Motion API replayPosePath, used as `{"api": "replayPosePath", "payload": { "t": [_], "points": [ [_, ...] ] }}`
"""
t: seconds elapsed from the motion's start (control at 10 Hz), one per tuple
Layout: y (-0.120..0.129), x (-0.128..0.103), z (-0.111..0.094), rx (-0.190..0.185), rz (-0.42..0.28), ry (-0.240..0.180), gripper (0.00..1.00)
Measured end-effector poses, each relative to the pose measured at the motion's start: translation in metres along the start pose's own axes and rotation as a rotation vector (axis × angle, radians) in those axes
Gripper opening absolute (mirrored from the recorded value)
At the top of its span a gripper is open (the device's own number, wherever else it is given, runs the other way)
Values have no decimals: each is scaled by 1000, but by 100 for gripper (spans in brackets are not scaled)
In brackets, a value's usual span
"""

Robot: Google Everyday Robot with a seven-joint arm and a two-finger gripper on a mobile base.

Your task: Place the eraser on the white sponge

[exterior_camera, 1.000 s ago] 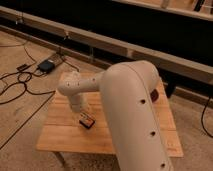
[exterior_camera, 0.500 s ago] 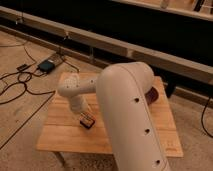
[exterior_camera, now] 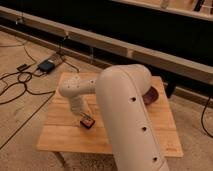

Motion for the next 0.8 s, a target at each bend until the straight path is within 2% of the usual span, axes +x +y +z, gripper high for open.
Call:
{"api": "replayPosePath", "payload": {
  "t": [0.3, 0.4, 0.5, 0.8],
  "points": [
    [-11, 1, -3, -10, 37, 0, 6],
    [-16, 1, -6, -11, 62, -5, 1],
    [-22, 3, -13, -12, 94, -15, 0],
    [-49, 17, -46, -11, 263, -56, 0]
  ]
}}
